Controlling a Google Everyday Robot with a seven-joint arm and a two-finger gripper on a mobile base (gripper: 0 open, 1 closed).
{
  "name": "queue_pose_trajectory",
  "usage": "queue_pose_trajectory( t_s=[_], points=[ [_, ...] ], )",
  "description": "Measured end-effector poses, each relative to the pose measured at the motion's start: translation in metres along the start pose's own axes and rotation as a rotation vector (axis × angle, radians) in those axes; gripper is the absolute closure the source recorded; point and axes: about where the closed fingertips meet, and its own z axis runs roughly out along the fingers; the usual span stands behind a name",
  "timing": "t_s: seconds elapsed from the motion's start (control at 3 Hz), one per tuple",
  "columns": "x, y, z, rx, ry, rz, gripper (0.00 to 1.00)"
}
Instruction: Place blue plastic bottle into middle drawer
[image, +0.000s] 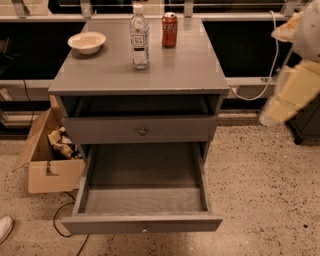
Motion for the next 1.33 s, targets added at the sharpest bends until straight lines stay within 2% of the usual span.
queue_pose_trajectory(
  t_s=[0.33,0.67,1.0,1.33],
  points=[
    [-0.038,-0.038,0.039,-0.013,-0.173,0.051,0.00],
    [-0.068,-0.068,0.073,-0.039,-0.314,0.123,0.00],
    [-0.096,-0.095,0.121,-0.076,-0.444,0.246,0.00],
    [-0.096,-0.095,0.121,-0.076,-0.444,0.246,0.00]
  ],
)
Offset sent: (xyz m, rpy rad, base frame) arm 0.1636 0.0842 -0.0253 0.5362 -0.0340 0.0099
